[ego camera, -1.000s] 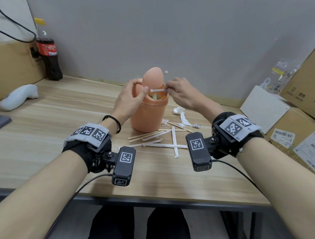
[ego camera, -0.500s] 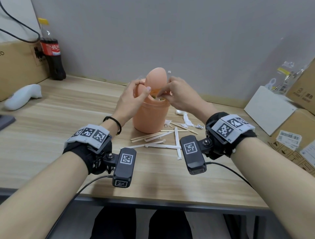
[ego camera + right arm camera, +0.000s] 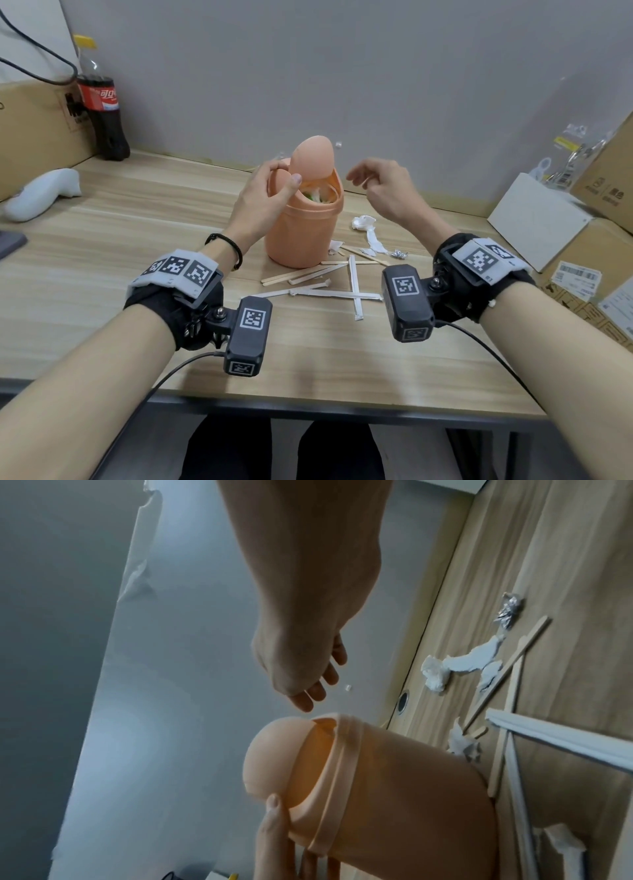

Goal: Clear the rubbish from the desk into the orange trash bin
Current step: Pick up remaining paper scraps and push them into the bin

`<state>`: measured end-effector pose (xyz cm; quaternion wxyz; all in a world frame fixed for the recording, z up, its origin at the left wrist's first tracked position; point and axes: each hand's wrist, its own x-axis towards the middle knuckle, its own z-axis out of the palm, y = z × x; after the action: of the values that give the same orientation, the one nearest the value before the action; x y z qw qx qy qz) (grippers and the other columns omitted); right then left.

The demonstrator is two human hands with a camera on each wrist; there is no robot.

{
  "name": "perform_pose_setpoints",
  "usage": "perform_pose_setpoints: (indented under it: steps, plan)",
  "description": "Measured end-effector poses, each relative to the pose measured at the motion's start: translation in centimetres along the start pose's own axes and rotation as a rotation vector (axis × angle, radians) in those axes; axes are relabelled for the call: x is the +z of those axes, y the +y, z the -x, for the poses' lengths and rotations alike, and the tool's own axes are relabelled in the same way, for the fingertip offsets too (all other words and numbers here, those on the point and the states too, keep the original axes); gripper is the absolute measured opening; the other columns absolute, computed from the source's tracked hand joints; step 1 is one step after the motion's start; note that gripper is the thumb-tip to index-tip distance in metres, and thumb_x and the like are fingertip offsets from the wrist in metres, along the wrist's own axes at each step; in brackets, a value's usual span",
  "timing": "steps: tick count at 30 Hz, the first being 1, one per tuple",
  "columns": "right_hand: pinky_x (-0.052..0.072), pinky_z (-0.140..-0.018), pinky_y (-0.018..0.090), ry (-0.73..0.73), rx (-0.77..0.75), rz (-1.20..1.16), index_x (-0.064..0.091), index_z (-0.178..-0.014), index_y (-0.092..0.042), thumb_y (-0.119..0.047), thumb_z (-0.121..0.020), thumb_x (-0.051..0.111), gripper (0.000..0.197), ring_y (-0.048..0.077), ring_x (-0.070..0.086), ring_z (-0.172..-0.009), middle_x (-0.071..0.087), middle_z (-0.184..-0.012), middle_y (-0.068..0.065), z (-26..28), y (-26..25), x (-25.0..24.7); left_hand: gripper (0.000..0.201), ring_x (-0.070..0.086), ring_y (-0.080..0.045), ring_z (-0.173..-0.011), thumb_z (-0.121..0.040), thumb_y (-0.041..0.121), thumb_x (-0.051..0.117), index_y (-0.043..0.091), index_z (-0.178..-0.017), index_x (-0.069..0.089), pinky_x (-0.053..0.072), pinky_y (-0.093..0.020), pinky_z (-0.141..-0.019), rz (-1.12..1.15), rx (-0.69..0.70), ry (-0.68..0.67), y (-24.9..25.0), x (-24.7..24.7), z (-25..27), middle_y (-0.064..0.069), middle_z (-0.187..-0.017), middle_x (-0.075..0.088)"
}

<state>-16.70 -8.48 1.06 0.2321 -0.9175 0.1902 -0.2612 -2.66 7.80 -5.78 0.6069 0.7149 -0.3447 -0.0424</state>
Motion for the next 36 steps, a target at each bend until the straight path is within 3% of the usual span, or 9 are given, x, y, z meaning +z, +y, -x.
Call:
perform_pose_setpoints:
  steps: [3,8,12,16,20,22,26,30,36]
  plan:
    - [0.040,-0.074,0.016,-0.017,0.084,-0.003,0.067,-0.099,-0.015,0.010,-0.083,0.030,0.047,0.013,0.055,-0.086,0.062,-0.090,-0.001,0.7,1.7,0.0,0.032,0.051,-0.010,-0.123,-0.093,0.056,0.056,0.041,-0.121,0.051,0.041,-0.031,-0.099,-0.001,0.007,0.004,0.1,0.1,0.1,0.009,-0.132,0.057]
    - [0.046,-0.079,0.031,-0.097,0.237,0.024,0.062,-0.108,-0.014,0.010,-0.080,0.034,0.046,0.019,0.055,-0.094,0.060,-0.102,0.003,2.1,5.0,0.6,0.035,0.050,-0.010,-0.121,-0.094,0.055,0.055,0.039,-0.125,0.051,0.039,-0.028,-0.095,-0.008,0.010,0.012,0.0,0.4,0.1,0.008,-0.133,0.056]
    - [0.044,-0.064,0.031,-0.138,0.334,0.021,0.062,-0.110,-0.011,0.006,-0.081,0.037,0.042,0.023,0.053,-0.088,0.055,-0.099,0.004,3.0,7.7,1.9,0.036,0.053,-0.010,-0.120,-0.092,0.057,0.055,0.041,-0.124,0.051,0.040,-0.027,-0.093,-0.006,0.018,0.014,-0.6,0.4,-0.4,0.009,-0.130,0.059]
    - [0.042,-0.082,0.030,-0.088,0.447,0.159,0.061,-0.117,-0.013,0.005,-0.082,0.044,0.043,0.027,0.054,-0.110,0.057,-0.117,0.009,3.3,10.4,3.1,0.045,0.056,-0.008,-0.119,-0.087,0.062,0.054,0.038,-0.125,0.053,0.041,-0.019,-0.089,0.037,0.038,0.007,-1.2,0.1,-0.8,0.007,-0.127,0.061]
    - [0.034,-0.102,0.036,-0.108,0.535,0.288,0.052,-0.132,-0.020,-0.001,-0.081,0.053,0.054,0.034,0.037,-0.129,0.044,-0.134,0.017,3.7,12.7,3.8,0.041,0.057,-0.007,-0.116,-0.090,0.059,0.054,0.035,-0.123,0.054,0.042,-0.018,-0.088,0.054,0.050,0.005,-1.7,0.4,-1.4,0.006,-0.123,0.062]
    - [0.038,-0.097,0.035,-0.132,0.542,0.273,0.053,-0.131,-0.021,-0.005,-0.081,0.057,0.052,0.034,0.041,-0.125,0.047,-0.131,0.019,3.8,13.4,4.2,0.041,0.058,-0.009,-0.116,-0.089,0.060,0.053,0.036,-0.123,0.054,0.043,-0.020,-0.089,0.060,0.059,0.009,-1.9,0.5,-1.6,0.005,-0.123,0.062]
    - [0.039,-0.074,0.026,-0.104,0.504,0.257,0.066,-0.109,-0.013,-0.001,-0.083,0.059,0.030,0.030,0.058,-0.102,0.063,-0.112,0.016,3.5,13.8,4.3,0.042,0.058,-0.010,-0.113,-0.090,0.061,0.051,0.035,-0.123,0.053,0.043,-0.020,-0.087,0.065,0.076,0.010,-2.2,0.7,-1.8,0.003,-0.122,0.062]
    - [0.040,-0.072,0.027,-0.095,0.484,0.274,0.068,-0.101,-0.010,-0.004,-0.084,0.060,0.019,0.027,0.058,-0.093,0.067,-0.104,0.013,3.2,13.7,4.0,0.043,0.056,-0.011,-0.117,-0.088,0.061,0.053,0.037,-0.124,0.052,0.042,-0.020,-0.091,0.108,0.063,-0.031,-2.4,0.7,-2.2,0.003,-0.126,0.060]
    - [0.037,-0.071,0.026,0.151,0.464,0.153,0.068,-0.095,-0.010,-0.007,-0.090,0.056,0.013,0.021,0.055,-0.085,0.062,-0.092,0.007,2.6,12.9,3.7,0.045,0.055,-0.010,-0.120,-0.089,0.061,0.052,0.035,-0.126,0.051,0.041,-0.019,-0.093,0.114,0.075,-0.045,-2.6,0.5,-2.3,0.003,-0.129,0.058]
